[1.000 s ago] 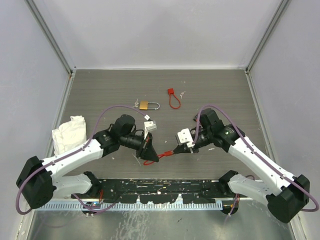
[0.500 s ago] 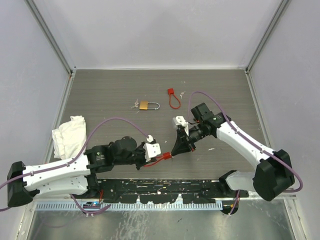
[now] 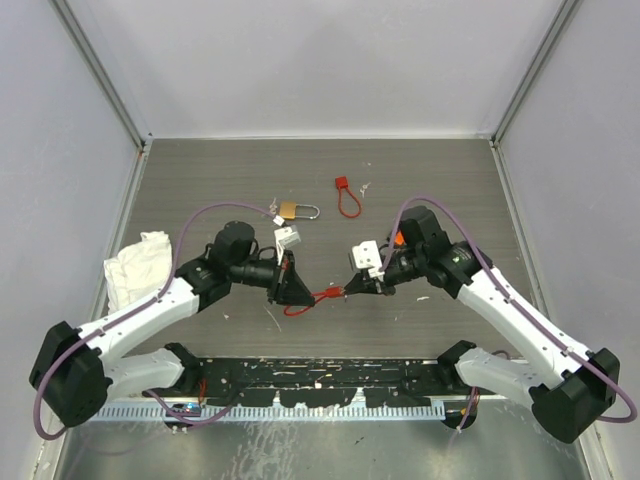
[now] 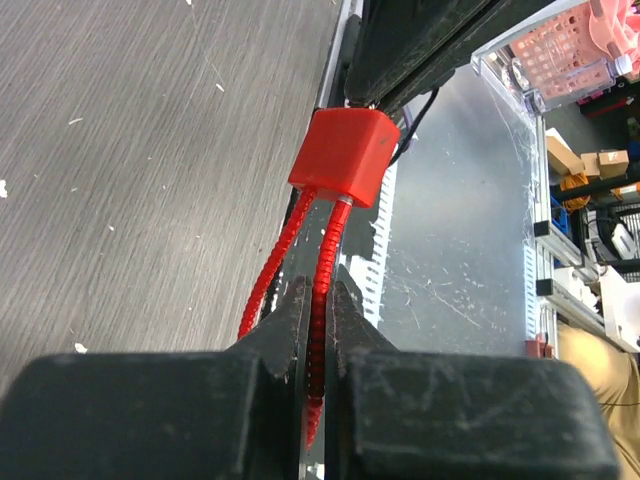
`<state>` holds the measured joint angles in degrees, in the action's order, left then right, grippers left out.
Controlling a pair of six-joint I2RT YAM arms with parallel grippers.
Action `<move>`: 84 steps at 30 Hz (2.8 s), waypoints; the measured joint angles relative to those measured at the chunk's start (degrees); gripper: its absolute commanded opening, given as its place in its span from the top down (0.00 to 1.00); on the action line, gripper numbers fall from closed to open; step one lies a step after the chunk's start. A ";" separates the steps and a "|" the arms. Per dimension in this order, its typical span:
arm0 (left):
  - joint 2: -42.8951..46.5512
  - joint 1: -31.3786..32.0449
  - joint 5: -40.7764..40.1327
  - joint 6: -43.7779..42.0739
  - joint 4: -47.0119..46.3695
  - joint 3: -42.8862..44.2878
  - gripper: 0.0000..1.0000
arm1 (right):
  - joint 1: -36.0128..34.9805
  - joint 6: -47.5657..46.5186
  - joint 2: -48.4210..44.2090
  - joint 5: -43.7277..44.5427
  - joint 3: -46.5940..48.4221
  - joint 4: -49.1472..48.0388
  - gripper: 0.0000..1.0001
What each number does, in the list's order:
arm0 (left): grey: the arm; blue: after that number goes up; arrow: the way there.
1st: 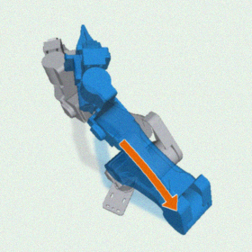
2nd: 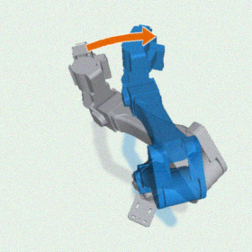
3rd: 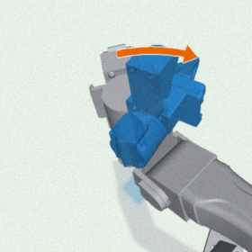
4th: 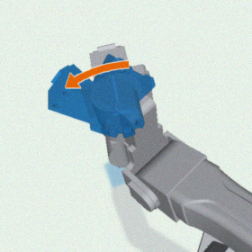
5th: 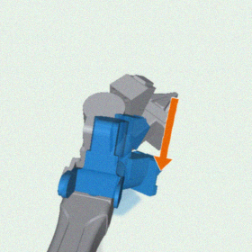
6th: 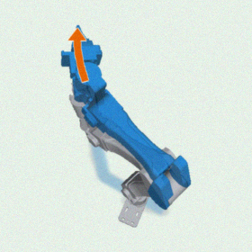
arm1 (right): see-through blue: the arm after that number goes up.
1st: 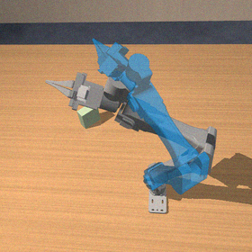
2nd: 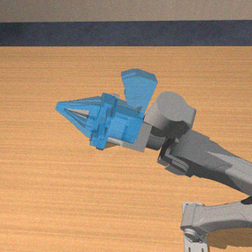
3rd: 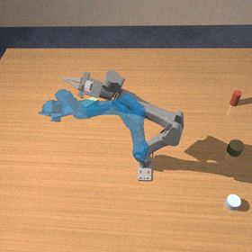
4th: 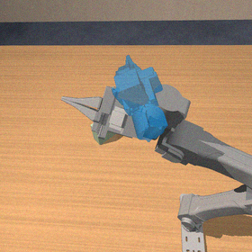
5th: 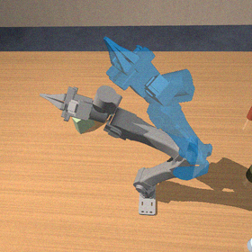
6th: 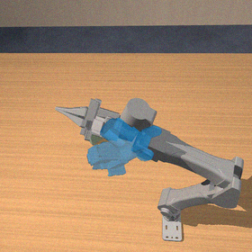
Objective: Lock with the key
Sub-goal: Lock the lock.
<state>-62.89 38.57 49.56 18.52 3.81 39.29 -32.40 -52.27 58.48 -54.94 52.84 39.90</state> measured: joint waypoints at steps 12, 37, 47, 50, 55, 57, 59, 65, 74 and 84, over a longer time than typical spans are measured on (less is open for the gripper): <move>14.38 19.93 -35.45 -18.05 5.14 -2.05 1.00 | 6.54 12.70 10.99 -13.64 1.55 1.66 0.99; 1.84 7.39 -10.80 -6.05 4.46 -0.11 1.00 | 0.07 6.97 5.51 1.70 2.84 5.20 0.99; -14.40 -1.07 9.81 13.77 -12.76 -0.76 1.00 | 0.00 -8.57 0.94 2.51 1.70 9.35 0.99; -16.65 -1.38 12.50 17.75 -16.33 -0.76 1.00 | 0.17 -10.62 0.63 2.93 1.03 10.27 0.99; -17.66 -1.49 13.07 18.82 -17.03 -0.76 1.00 | 0.57 -9.05 1.29 3.45 0.57 10.03 0.99; -14.60 0.28 7.80 13.79 -13.44 -0.85 1.00 | 2.89 -6.75 3.69 1.77 0.70 9.77 0.99; -8.59 4.33 -0.04 6.23 -9.20 -0.96 1.00 | 6.47 -5.07 8.48 -1.68 1.79 11.28 0.99; 6.75 21.24 -28.48 -16.17 -3.78 -3.23 1.00 | 12.63 -7.82 26.47 -17.51 7.43 27.34 0.99; 5.75 19.06 -29.88 -19.23 -5.27 -5.16 1.00 | 14.08 -21.57 27.28 -20.06 9.40 37.07 0.99; -8.96 3.52 0.81 18.43 -26.73 -5.46 1.00 | 10.27 -13.94 -0.74 -5.90 1.81 13.42 0.99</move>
<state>-71.85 42.09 50.37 36.95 -22.92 33.82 -22.13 -66.22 57.74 -60.84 54.65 53.32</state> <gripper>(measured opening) 0.029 0.050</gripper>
